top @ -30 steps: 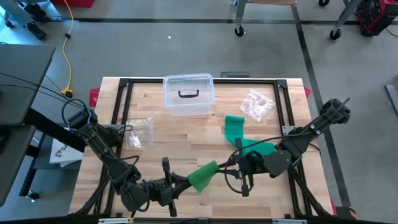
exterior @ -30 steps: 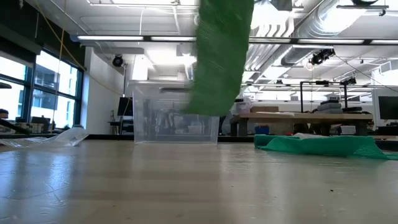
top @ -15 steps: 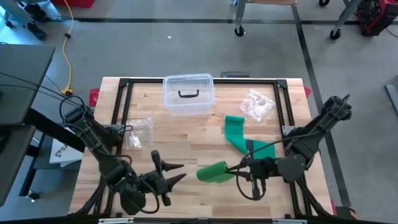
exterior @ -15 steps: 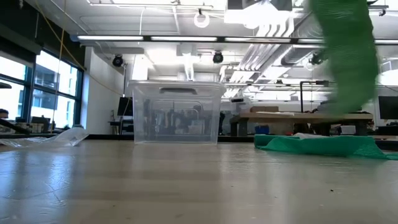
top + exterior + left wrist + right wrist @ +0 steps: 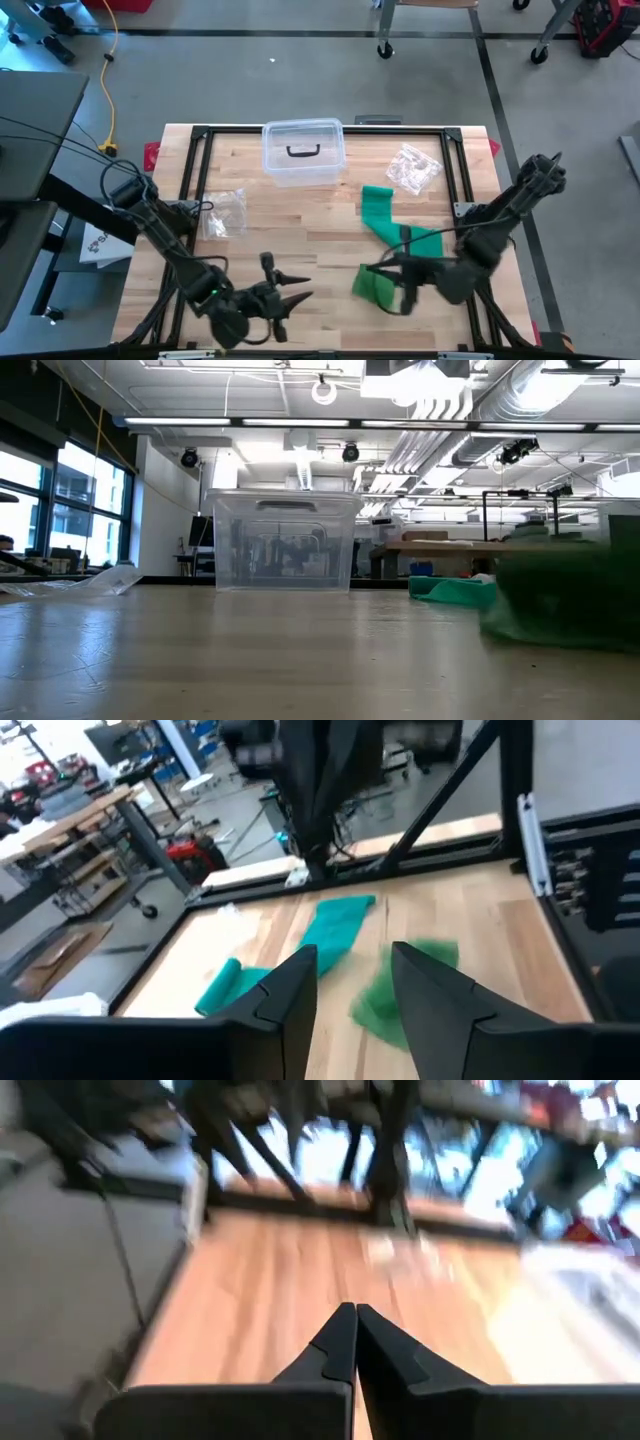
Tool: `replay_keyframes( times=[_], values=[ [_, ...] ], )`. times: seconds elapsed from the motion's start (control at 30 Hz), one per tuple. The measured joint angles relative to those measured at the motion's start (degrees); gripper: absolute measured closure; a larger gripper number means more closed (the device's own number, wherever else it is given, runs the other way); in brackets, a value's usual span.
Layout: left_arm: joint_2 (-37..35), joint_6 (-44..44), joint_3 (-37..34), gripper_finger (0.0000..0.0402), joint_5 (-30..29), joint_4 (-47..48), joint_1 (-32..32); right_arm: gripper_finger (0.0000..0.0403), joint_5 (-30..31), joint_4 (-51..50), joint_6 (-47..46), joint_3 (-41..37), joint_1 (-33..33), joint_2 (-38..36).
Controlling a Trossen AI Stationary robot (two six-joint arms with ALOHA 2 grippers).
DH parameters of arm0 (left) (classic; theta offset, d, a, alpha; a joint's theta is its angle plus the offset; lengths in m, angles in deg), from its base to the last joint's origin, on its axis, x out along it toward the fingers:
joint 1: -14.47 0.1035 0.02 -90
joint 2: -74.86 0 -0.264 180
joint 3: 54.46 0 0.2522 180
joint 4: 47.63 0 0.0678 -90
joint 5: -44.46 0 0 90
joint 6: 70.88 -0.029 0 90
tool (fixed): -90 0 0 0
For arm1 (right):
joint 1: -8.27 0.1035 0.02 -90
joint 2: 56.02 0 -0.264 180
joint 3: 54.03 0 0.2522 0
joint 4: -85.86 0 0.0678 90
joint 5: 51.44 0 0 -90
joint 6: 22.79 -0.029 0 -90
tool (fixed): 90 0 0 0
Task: Roll bandage
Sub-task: Roll the green bandage
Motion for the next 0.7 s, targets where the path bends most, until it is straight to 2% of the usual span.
replay_keyframes(
  times=[0.13,0.27,0.43,0.53,0.7],
  values=[
    [1.8,1.36,-0.02,0.0282,2.46,0.41,2.19,0.0402,-3.16,0.89,-6.76,-9.36,-3.97,0.05],
    [1.98,3.79,-0.04,0.0282,7.21,2.0,4.47,0.0403,-7.63,1.0,-8.13,-14.68,-7.0,0.09],
    [1.98,4.75,-0.06,0.0282,9.06,3.1,6.43,0.04,-15.56,-0.19,-3.3,-14.59,-8.59,0.09],
    [1.96,6.59,-0.04,0.0282,11.61,4.38,7.47,0.038,-20.24,-1.4,-0.96,-13.4,-9.01,0.04],
    [1.96,13.66,-0.04,0.0282,17.66,8.69,8.64,0.0303,-38.55,-2.36,-2.91,-12.87,-14.97,1.95]
  ],
)
